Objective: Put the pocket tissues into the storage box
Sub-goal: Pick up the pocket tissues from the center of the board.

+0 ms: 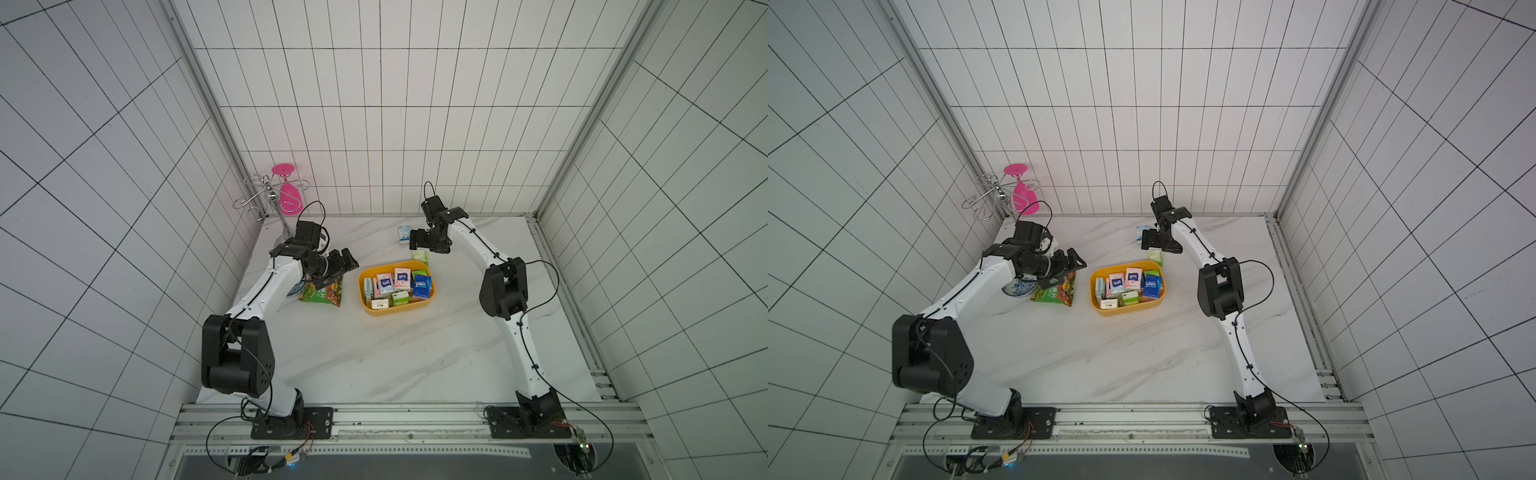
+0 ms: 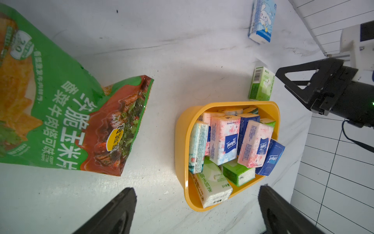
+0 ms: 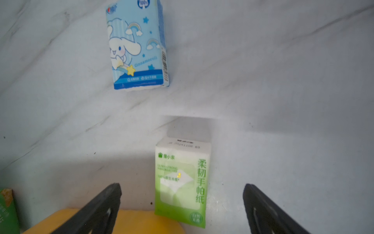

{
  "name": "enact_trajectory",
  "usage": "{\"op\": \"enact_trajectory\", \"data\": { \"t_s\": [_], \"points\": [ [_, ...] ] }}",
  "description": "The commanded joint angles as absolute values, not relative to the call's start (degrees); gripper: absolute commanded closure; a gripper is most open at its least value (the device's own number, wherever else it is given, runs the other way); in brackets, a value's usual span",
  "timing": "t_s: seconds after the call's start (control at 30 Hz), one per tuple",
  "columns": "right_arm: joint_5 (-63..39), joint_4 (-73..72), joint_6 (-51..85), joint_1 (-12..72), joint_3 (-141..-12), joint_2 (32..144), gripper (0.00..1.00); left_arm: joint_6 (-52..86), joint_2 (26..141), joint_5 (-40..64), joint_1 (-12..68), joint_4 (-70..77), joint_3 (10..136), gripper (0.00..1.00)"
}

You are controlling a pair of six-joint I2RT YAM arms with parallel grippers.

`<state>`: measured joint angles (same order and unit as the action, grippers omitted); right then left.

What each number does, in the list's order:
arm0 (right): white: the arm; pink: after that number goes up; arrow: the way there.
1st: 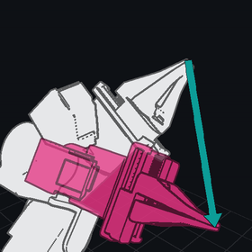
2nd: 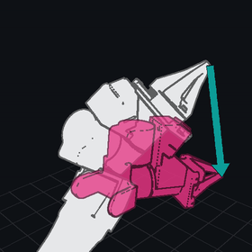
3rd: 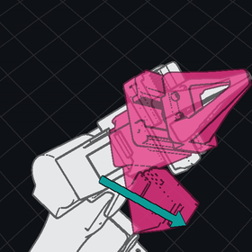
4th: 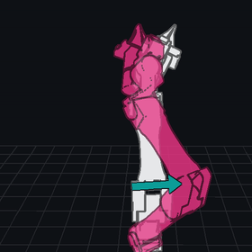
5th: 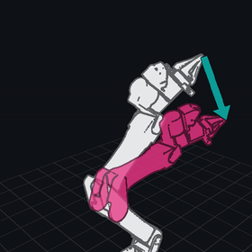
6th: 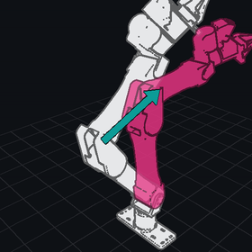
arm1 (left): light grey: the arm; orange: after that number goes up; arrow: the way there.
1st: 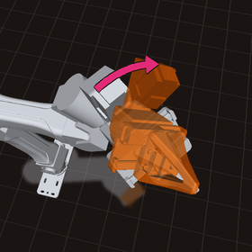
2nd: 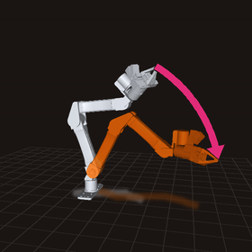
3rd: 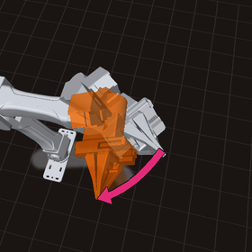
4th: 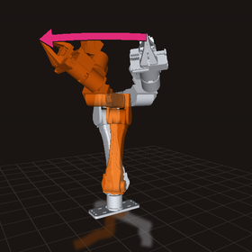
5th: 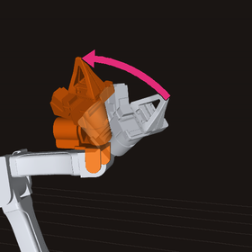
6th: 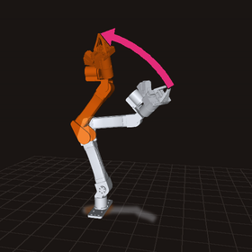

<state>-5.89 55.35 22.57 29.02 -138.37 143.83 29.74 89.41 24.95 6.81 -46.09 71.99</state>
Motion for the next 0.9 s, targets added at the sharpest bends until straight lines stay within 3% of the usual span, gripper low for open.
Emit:
{"op": "enact_trajectory", "data": {
  "t_s": [0.0,0.27,0.87],
  "points": [
    [-3.11,58.04,20.5,28.12,-142.58,145.95,0.01,28.54,88.64,23.76,6.51,-46.21,74.36,0.02],
    [-0.03,57.38,18.24,29.3,-148.15,150.1,0.01,27.22,88.67,23.34,6.25,-49.03,76.25,0.03],
    [3.09,59.85,16.45,32.73,-145.57,152.74,0.11,28.39,84.22,24.64,4.23,-46.92,67.82,0.03]
  ]
}}
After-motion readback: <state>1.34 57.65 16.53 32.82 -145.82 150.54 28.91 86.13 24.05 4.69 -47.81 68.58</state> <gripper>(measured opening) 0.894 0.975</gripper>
